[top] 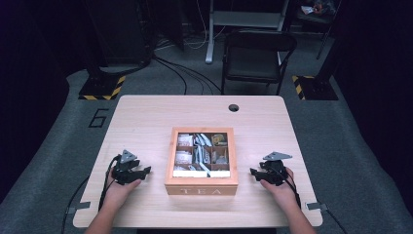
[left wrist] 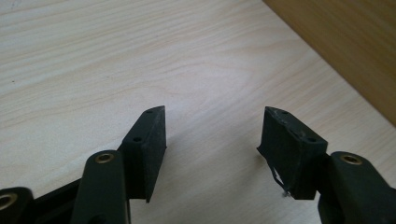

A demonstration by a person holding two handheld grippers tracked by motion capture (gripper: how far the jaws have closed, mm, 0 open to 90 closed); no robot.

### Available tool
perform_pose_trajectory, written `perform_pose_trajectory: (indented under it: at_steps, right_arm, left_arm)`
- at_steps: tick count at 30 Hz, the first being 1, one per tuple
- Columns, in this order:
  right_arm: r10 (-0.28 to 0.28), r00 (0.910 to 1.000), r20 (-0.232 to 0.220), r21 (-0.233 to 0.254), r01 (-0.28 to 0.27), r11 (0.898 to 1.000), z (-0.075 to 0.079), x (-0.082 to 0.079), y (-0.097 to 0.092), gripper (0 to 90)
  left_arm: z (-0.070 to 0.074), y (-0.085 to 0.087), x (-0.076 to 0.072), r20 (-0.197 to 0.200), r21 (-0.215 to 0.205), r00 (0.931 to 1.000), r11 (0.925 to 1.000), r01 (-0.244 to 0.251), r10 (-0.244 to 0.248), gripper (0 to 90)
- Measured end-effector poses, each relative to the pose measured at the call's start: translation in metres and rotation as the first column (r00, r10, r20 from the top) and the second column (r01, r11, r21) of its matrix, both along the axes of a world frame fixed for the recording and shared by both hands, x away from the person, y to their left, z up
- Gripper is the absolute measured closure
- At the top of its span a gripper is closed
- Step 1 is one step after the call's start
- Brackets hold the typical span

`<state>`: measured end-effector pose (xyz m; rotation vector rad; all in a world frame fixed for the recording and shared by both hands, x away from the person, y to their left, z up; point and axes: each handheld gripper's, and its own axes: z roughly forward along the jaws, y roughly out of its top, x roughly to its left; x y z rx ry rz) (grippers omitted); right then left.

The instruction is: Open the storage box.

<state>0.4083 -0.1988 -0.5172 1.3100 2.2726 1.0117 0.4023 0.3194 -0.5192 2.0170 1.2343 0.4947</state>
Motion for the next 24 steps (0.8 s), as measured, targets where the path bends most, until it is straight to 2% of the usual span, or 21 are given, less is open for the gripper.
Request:
perform_pose_trajectory:
  at_steps: [5, 8, 10, 12, 13, 14, 15, 18, 19, 22, 24]
  right_arm:
    - [0.035, 0.9989, 0.031, 0.015, -0.036, 0.999, 0.011, -0.005, 0.004, 49.6]
    - [0.059, 0.9973, 0.043, 0.02, -0.06, 0.998, 0.019, -0.008, 0.007, 49.0]
    - [0.062, 0.9972, 0.043, 0.047, -0.064, 0.997, 0.026, -0.011, 0.009, 47.4]
    - [0.074, 0.9966, 0.036, 0.048, -0.076, 0.996, 0.029, -0.011, 0.01, 47.2]
    - [0.086, 0.9956, 0.037, 0.044, -0.088, 0.995, 0.032, -0.012, 0.01, 47.1]
    - [0.096, 0.9943, 0.046, 0.019, -0.097, 0.995, 0.039, -0.014, 0.012, 47.0]
    - [0.096, 0.9943, 0.046, 0.019, -0.097, 0.995, 0.039, -0.014, 0.012, 47.0]
    - [0.104, 0.9925, 0.064, 0.015, -0.105, 0.994, 0.053, -0.016, 0.011, 45.1]
    - [0.104, 0.9925, 0.064, 0.015, -0.105, 0.994, 0.053, -0.016, 0.011, 45.1]
    - [0.108, 0.9919, 0.067, 0.063, -0.112, 0.992, 0.062, -0.02, 0.011, 39.9]
    - [0.11, 0.9915, 0.07, 0.073, -0.115, 0.991, 0.063, -0.021, 0.011, 38.9]
  left_arm:
    - [0.008, 0.0, -0.003, -0.022, -0.067, 0.9996, 0.9976, 0.017, -0.018, 44.8]
    - [0.016, -0.002, -0.007, -0.006, -0.087, 0.9995, 0.9958, 0.029, -0.03, 44.9]
    - [0.025, -0.007, -0.009, 0.012, -0.092, 0.9991, 0.9949, 0.042, -0.041, 42.6]
    - [0.028, -0.008, -0.009, 0.02, -0.092, 0.9986, 0.9945, 0.051, -0.049, 42.6]
    - [0.031, -0.01, -0.009, 0.023, -0.096, 0.9981, 0.9936, 0.059, -0.057, 42.6]
    - [0.034, -0.011, -0.009, 0.025, -0.099, 0.9977, 0.9929, 0.066, -0.063, 42.6]
    - [0.037, -0.013, -0.009, 0.026, -0.103, 0.9973, 0.9921, 0.072, -0.069, 42.6]
    - [0.045, -0.014, -0.01, 0.047, -0.117, 0.9959, 0.9898, 0.082, -0.077, 42.2]
    - [0.048, -0.013, -0.01, 0.042, -0.122, 0.9961, 0.9891, 0.082, -0.078, 42.2]
    - [0.056, -0.012, -0.01, 0.051, -0.152, 0.996, 0.985, 0.081, -0.074, 38.4]
    - [0.061, -0.012, -0.011, 0.053, -0.162, 0.996, 0.9835, 0.08, -0.072, 37.7]
